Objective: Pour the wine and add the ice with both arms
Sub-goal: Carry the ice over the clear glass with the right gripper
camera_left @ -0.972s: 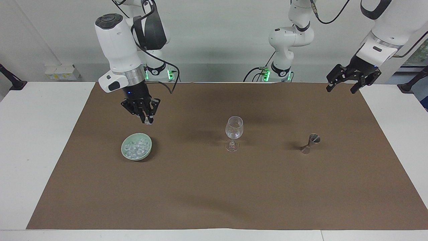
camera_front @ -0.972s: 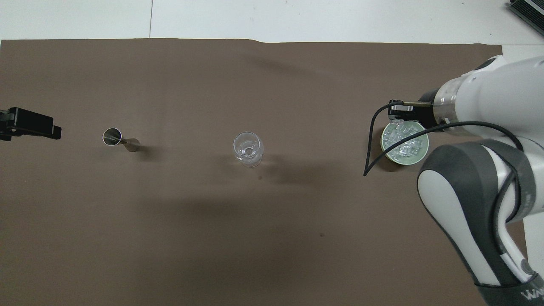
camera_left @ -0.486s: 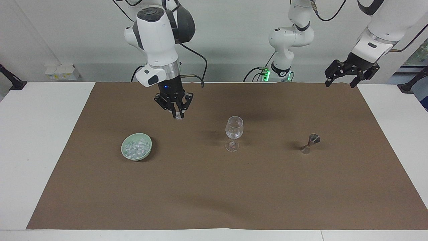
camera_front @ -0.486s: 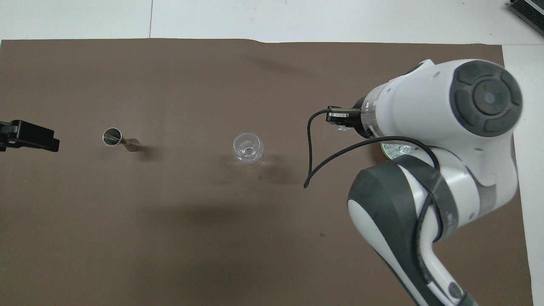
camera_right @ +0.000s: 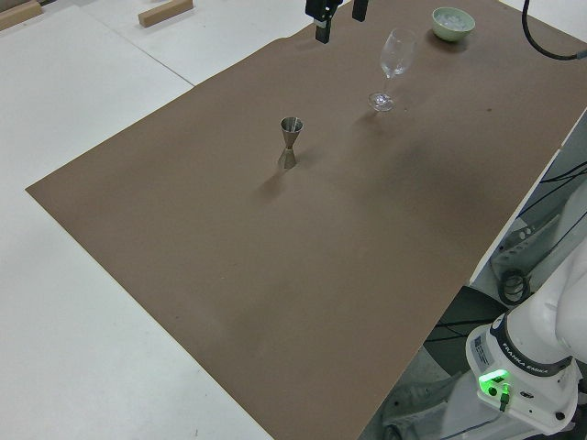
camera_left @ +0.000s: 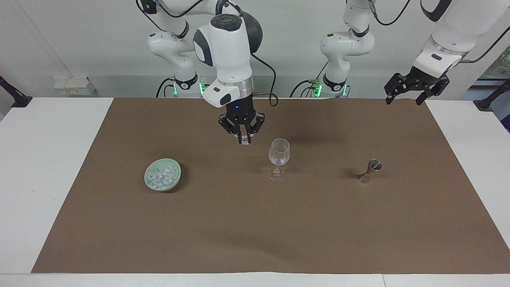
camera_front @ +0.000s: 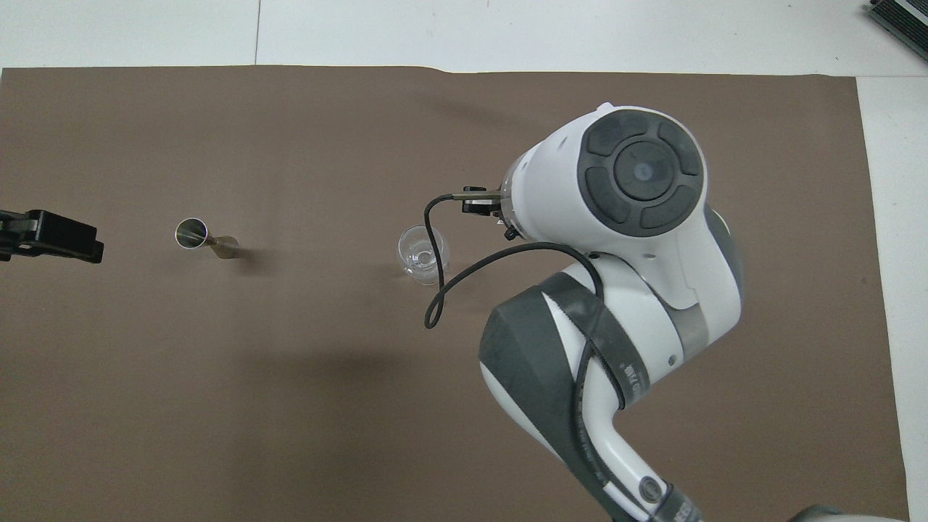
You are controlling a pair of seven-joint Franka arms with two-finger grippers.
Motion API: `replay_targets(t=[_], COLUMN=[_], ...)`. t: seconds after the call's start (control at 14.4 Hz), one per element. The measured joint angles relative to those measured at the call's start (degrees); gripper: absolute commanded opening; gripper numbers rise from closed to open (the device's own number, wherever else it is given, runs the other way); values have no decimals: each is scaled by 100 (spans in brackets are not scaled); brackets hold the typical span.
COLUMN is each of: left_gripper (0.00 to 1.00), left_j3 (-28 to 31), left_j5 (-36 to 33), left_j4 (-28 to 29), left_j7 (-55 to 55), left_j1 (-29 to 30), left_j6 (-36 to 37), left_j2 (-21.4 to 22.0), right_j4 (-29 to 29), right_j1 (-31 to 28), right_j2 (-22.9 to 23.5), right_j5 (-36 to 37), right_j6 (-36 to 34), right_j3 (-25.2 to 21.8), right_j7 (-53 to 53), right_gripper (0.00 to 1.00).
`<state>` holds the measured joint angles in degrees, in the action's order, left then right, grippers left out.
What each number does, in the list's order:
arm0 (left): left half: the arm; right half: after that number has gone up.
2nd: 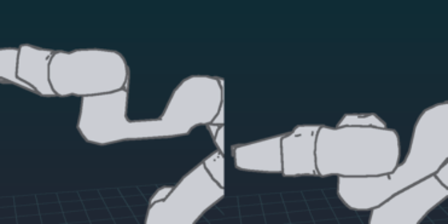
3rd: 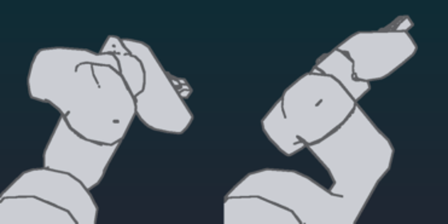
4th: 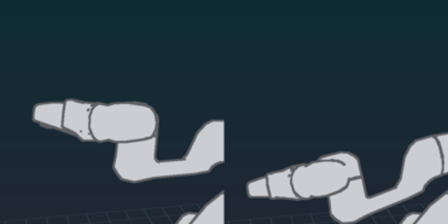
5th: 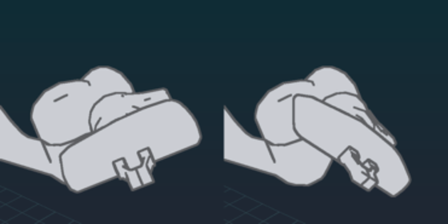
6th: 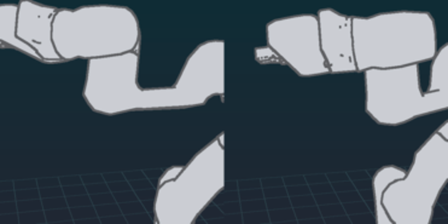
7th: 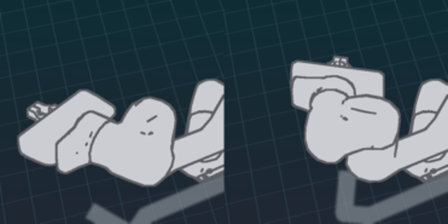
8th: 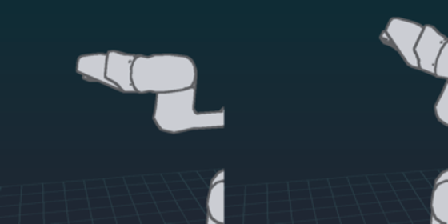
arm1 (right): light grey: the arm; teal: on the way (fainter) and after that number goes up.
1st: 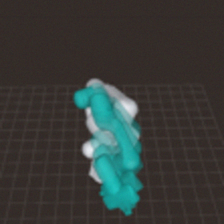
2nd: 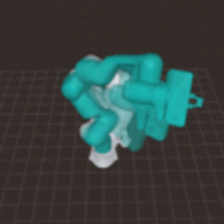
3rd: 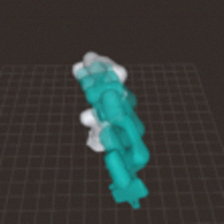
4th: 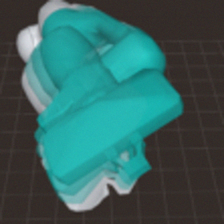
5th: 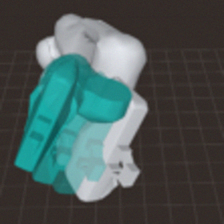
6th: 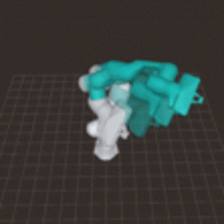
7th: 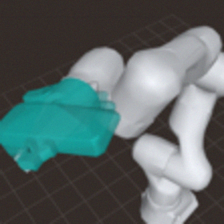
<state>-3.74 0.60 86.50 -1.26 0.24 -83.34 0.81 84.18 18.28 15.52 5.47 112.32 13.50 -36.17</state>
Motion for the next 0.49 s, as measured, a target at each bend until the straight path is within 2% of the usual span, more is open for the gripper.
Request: replay_targets(t=[0.49], left_gripper=[100], left_j3=[28], left_j5=[0], left_j4=[0], left_j7=[0], left_j1=[1], left_j6=[0], left_j2=[53], right_j4=[-327], right_j1=[542], right_j2=[119], right_j5=[10], right_j6=[-11], right_j3=[-2], right_j7=[-148], right_gripper=[0])
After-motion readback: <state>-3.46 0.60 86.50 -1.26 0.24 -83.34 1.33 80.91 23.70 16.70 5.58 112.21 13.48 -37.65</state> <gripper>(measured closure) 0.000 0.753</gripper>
